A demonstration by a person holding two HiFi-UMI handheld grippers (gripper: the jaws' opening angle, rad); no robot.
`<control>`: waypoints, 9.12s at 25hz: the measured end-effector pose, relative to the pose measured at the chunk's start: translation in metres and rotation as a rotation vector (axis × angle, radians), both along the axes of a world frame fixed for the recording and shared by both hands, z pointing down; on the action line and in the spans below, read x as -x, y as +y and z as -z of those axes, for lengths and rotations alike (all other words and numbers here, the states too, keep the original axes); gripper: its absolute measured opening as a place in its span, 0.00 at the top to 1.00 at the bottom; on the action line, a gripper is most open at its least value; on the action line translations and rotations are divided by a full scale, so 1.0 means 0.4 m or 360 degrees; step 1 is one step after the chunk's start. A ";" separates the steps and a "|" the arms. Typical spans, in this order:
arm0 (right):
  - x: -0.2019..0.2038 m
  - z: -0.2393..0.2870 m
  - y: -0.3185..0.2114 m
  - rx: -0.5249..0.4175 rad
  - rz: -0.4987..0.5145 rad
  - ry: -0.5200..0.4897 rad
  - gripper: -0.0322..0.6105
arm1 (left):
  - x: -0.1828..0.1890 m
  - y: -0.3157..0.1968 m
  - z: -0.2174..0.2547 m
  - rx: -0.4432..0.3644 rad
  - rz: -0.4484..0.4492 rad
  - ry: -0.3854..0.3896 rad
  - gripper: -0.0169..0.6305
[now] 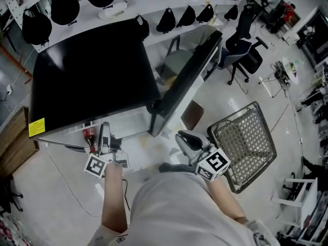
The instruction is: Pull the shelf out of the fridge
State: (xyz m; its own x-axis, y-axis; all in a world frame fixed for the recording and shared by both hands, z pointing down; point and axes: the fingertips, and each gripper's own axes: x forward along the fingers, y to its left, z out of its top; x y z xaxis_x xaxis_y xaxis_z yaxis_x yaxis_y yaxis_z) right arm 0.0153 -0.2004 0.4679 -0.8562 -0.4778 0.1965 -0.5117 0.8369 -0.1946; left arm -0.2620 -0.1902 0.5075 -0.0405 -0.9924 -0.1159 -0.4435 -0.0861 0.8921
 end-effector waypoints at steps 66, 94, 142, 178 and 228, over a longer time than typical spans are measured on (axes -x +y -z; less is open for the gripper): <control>-0.194 -0.003 0.087 0.0052 -0.0262 -0.0018 0.87 | -0.006 -0.049 0.004 -0.0080 0.0142 0.0505 0.92; -0.187 -0.001 0.071 0.0058 -0.0203 -0.0062 0.87 | -0.029 -0.020 -0.001 -0.0091 0.0171 0.0574 0.92; -0.157 -0.035 0.205 0.0190 -0.0093 -0.0136 0.87 | -0.102 0.116 -0.013 -0.0082 0.0129 0.0708 0.93; -0.059 -0.075 0.362 0.0271 0.0066 -0.0116 0.87 | -0.189 0.357 -0.088 -0.0086 0.0021 0.0793 0.93; 0.611 0.030 0.502 0.0068 0.1442 -0.0147 0.92 | 0.153 0.866 0.035 0.0786 0.0914 -0.0771 0.92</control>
State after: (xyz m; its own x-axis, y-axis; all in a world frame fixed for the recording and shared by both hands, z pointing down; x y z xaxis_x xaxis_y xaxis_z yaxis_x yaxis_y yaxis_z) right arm -0.2290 0.0004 0.4559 -0.9136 0.3914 0.1104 0.3571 0.9020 -0.2425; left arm -0.3231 0.1561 0.4934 -0.6035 -0.7756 0.1851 -0.6372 0.6086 0.4728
